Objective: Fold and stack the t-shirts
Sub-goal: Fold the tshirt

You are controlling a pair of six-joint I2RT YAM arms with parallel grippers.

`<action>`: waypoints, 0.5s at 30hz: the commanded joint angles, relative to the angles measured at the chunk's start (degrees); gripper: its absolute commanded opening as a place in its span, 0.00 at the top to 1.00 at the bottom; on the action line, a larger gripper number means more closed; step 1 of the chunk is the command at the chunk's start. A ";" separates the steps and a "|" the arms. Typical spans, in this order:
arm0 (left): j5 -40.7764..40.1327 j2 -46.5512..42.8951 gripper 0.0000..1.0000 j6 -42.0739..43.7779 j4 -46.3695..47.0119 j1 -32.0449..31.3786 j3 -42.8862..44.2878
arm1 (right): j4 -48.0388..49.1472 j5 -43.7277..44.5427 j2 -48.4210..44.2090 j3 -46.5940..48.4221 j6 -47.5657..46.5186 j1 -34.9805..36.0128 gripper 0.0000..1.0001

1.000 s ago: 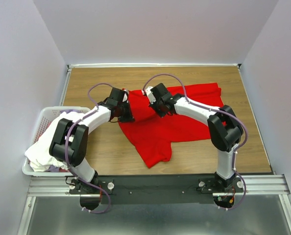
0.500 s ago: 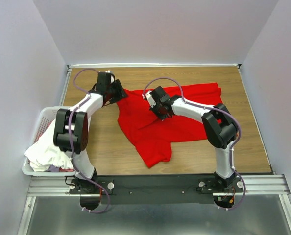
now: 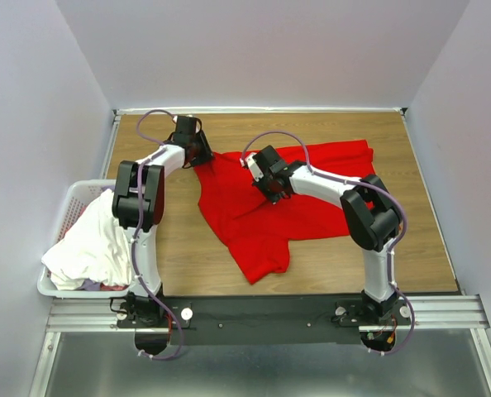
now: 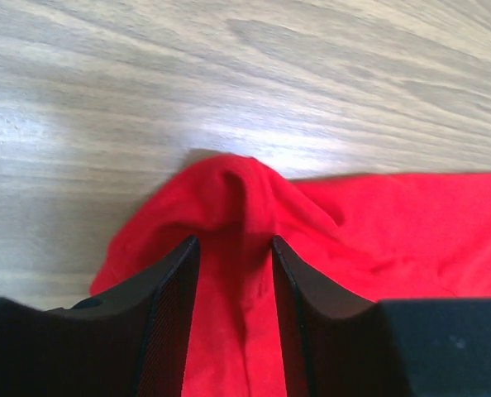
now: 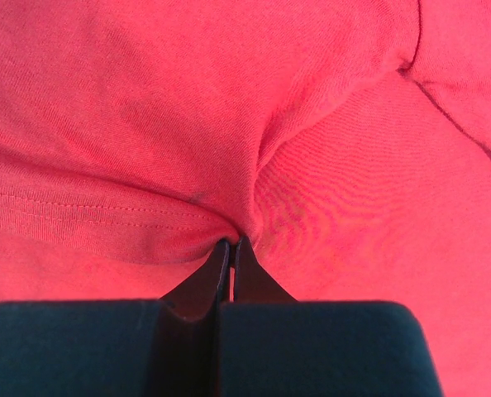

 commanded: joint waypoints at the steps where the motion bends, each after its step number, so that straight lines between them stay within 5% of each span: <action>1: -2.68 2.34 0.53 0.71 -0.99 0.29 2.75 | -0.96 -0.97 -0.69 -0.21 0.79 -0.24 0.98; 6: -3.99 3.66 0.61 1.41 -1.51 0.46 5.29 | -0.88 -0.53 -1.04 -1.18 0.88 -0.24 0.98; 9: -4.17 3.49 0.77 1.59 -1.78 1.08 6.62 | -0.96 -0.09 -1.83 -1.71 0.88 -0.24 0.98; 10: -4.17 3.40 0.90 1.85 -1.86 1.17 7.05 | -0.96 0.00 -2.18 -1.88 0.88 -0.24 0.98; 15: -4.69 2.18 0.98 1.68 -2.57 1.78 6.36 | -0.96 0.61 -3.94 -2.06 1.05 -0.24 0.98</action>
